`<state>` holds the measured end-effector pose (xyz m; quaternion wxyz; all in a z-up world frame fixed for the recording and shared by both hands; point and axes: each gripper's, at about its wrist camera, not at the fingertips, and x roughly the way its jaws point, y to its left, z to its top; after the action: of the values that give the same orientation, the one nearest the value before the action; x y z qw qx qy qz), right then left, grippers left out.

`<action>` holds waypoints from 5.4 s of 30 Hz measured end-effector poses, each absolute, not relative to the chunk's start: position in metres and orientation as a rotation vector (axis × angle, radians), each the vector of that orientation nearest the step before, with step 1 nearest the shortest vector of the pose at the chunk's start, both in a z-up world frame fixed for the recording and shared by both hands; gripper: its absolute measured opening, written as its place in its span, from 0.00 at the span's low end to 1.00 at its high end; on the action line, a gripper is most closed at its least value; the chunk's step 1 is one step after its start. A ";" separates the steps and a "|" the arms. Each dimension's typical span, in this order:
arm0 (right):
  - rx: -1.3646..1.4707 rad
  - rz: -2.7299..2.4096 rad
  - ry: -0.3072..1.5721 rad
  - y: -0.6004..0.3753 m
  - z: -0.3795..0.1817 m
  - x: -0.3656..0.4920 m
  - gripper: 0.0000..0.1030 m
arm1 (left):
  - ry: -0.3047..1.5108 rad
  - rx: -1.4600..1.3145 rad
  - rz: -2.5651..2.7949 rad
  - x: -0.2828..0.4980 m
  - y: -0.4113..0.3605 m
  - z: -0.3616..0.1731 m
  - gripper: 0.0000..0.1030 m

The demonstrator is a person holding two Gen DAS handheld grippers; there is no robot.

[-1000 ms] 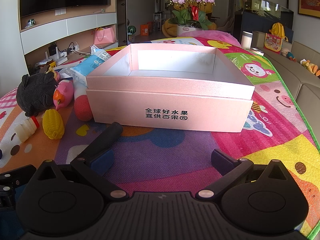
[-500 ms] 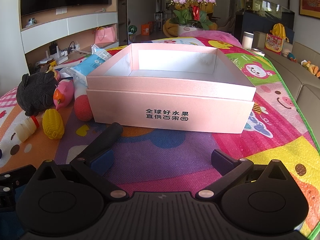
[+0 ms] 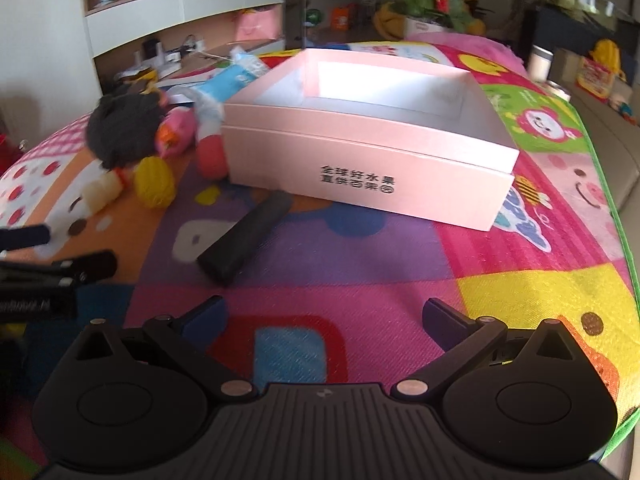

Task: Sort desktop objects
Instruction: 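Grasp the black cylinder with the right tool while the left tool grasps the yellow corn toy, then lower the black cylinder into the pink box with the right tool while the left drops the corn toy in, then grasp the pink pig figurine with the right tool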

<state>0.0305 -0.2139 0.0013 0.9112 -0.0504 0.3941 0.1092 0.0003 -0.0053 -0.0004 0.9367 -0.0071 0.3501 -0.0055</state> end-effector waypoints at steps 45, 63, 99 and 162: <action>-0.099 0.279 0.692 -0.239 0.019 0.015 0.73 | 0.629 0.067 -0.280 0.054 -0.014 0.015 0.90; -0.105 0.288 0.685 -0.248 0.023 -0.017 0.73 | 0.629 0.256 -0.303 0.038 -0.047 0.010 0.70; -0.092 0.279 0.536 -0.240 0.119 0.093 0.93 | 0.627 0.102 -0.077 0.013 0.014 0.005 0.98; -0.247 0.597 0.767 -0.171 0.055 0.042 0.45 | 0.598 -0.095 -0.108 -0.006 0.045 0.013 1.00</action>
<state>0.0422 -0.1714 0.0551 0.8770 -0.1183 0.3675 0.2861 -0.0064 0.0447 0.0125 0.9531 -0.0468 0.2941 -0.0531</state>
